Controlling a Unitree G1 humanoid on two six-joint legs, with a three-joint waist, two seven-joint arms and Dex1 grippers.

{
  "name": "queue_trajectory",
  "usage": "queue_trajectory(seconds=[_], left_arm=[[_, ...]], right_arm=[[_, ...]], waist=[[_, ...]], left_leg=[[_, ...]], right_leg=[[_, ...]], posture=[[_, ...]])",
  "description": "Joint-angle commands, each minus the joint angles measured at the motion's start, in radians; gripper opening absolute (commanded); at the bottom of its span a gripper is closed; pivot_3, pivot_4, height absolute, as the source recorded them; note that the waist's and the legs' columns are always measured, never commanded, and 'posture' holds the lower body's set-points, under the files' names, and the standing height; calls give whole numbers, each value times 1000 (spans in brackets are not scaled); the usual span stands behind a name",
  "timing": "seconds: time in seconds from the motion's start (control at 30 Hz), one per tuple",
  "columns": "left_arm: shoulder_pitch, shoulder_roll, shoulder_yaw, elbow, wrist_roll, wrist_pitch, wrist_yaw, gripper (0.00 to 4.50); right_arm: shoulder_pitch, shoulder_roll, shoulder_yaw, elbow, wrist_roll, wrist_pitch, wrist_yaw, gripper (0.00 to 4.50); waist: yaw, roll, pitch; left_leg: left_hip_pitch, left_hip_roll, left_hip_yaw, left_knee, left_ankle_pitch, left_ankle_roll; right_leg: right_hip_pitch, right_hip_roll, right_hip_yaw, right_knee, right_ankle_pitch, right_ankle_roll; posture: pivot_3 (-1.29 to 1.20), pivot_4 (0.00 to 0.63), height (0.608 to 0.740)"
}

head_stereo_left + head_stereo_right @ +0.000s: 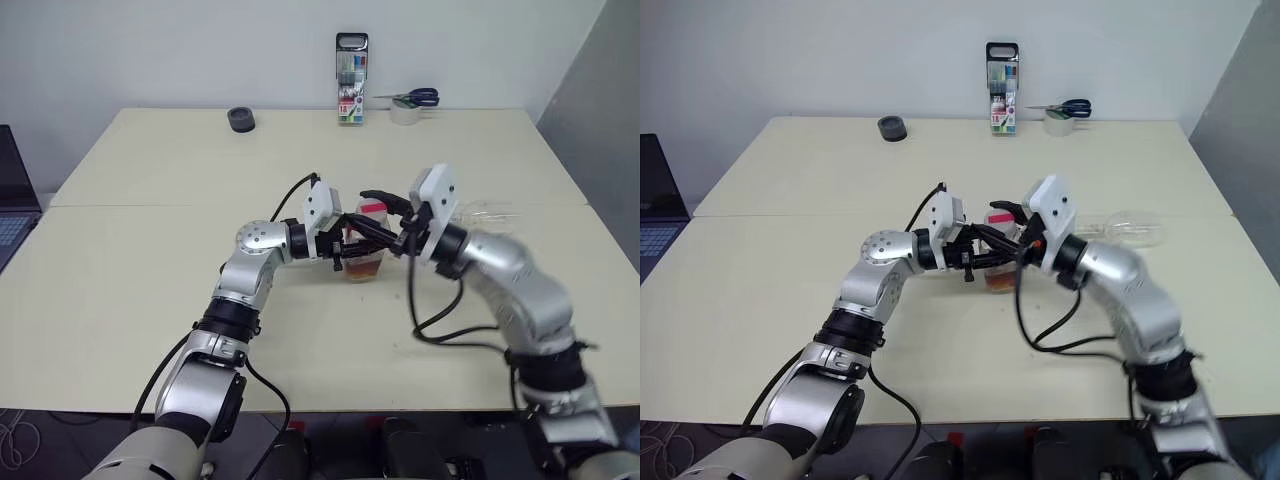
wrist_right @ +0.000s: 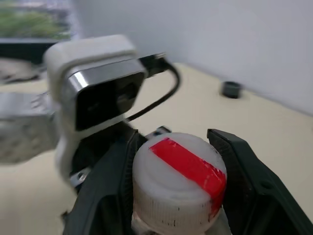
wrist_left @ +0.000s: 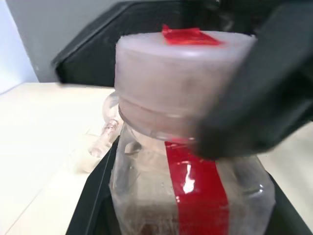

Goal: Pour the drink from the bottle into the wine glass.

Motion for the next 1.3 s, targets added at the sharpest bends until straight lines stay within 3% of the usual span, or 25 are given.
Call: queue_trajectory(seconds=[0.03, 0.1, 0.2, 0.33, 0.47, 0.67, 1.17, 1.3], left_arm=[[-3, 20, 25, -39, -27, 22, -2, 1765], [-3, 20, 32, -45, -33, 33, 8, 1765], [-4, 20, 35, -48, -35, 41, 18, 1762], [-21, 14, 37, -26, -30, 32, 25, 1762], [-37, 9, 36, 7, -19, 12, 28, 1762], [-60, -1, 32, 52, -7, -15, 23, 1761], [-55, -12, 28, 60, 19, -54, 31, 1761], [-56, -11, 29, 59, 20, -53, 32, 1761]], right_arm=[[-60, -69, -7, 58, 67, 42, 178, 1946], [-61, -69, -20, 55, 69, 40, 162, 1946], [-35, -44, -54, 23, 21, -33, 71, 2991], [105, 26, -91, -209, -20, -1, -161, 4383], [244, 123, -52, -417, -83, 66, -380, 4421], [275, 271, 71, -447, -262, 63, -616, 4421], [254, 402, 61, -380, -310, 71, -692, 4421], [259, 403, 71, -370, -322, 64, -687, 3496]], waist=[[0, 0, 0], [0, 0, 0], [0, 0, 0], [3, 0, 0], [5, 0, 0], [3, 0, 0], [1, 0, 0], [1, 0, 0]], left_leg=[[0, 0, 0, 0, 0, 0], [-1, 0, 0, 0, 0, 0], [-2, 0, 1, 1, 0, 0], [-3, 0, -1, 1, 0, 0], [-5, 0, -2, 1, 2, -4], [-4, 0, -1, 2, 2, -4], [-4, 0, -1, 2, 2, -4], [-4, -1, -1, 2, 2, -4]], right_leg=[[0, 0, 0, 0, 0, 0], [0, -1, 0, 0, 0, 0], [-1, -1, 1, 0, 0, 0], [-2, -2, 0, 0, 0, 0], [-3, -2, 1, 0, 0, 0], [-3, 0, 1, 1, 0, 1], [-3, 0, 1, 1, 1, 1], [-3, 0, 1, 1, 1, 1]], posture=[[0, 150, 740], [0, 150, 740], [0, 150, 740], [0, 150, 740], [0, 150, 740], [0, 150, 740], [0, 150, 740], [0, 150, 740]])
